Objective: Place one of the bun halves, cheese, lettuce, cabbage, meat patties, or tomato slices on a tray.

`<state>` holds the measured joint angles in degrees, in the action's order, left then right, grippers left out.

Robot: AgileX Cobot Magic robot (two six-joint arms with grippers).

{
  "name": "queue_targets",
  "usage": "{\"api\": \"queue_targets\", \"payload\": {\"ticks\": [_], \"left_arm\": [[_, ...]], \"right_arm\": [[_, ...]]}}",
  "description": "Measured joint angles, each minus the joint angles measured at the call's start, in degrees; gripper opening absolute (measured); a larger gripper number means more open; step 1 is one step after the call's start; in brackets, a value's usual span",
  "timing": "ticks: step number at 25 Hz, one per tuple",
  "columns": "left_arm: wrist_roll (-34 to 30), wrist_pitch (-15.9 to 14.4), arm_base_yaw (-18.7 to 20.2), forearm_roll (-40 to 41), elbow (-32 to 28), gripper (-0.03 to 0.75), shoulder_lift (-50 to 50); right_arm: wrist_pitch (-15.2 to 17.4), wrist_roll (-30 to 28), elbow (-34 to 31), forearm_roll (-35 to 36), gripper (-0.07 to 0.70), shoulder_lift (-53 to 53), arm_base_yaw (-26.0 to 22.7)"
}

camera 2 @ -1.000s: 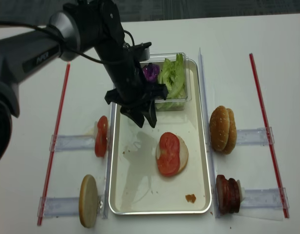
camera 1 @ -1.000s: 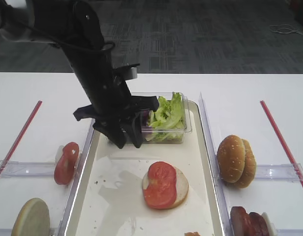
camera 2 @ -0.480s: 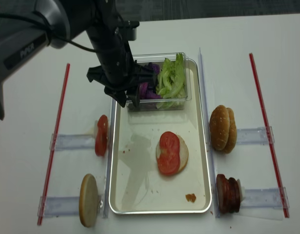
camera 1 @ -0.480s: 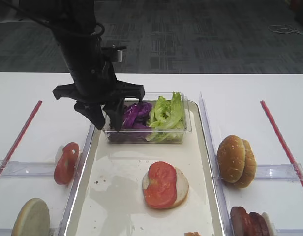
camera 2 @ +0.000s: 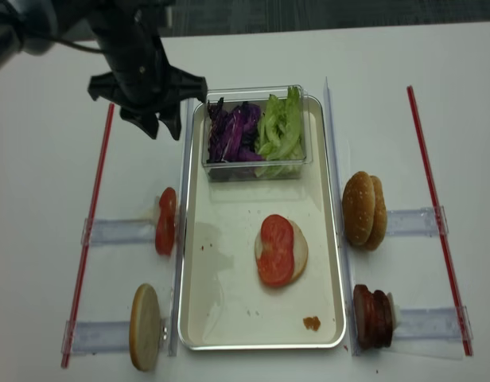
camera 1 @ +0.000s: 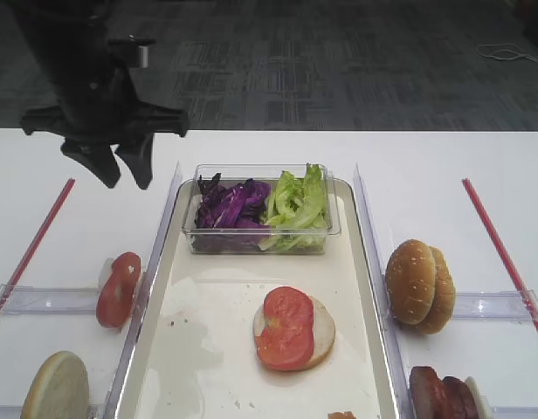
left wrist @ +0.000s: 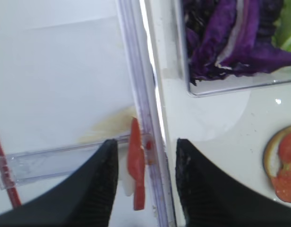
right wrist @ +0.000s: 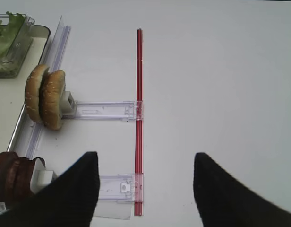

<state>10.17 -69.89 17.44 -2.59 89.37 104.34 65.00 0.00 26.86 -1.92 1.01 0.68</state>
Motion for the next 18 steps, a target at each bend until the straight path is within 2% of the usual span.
{"api": "queue_targets", "payload": {"ticks": [4,7,12,18], "left_arm": [[-1.3,-0.1,-4.5,0.5,0.0,0.279,-2.4],[-2.3,-0.3,-6.6,0.9,-0.3,0.279,-3.8],[-3.7,-0.6,-8.9,1.1,-3.3,0.279,-6.0],[-3.9,-0.6,-9.4,3.7,-7.6,0.279,-10.7]], "right_arm": [[0.0,0.0,0.0,0.0,0.453,0.0,0.0],[0.0,0.0,0.0,0.0,0.453,0.0,0.0],[0.0,0.0,0.0,0.0,0.453,0.0,0.0],[0.0,0.0,0.0,0.0,0.453,0.0,0.0]]}}
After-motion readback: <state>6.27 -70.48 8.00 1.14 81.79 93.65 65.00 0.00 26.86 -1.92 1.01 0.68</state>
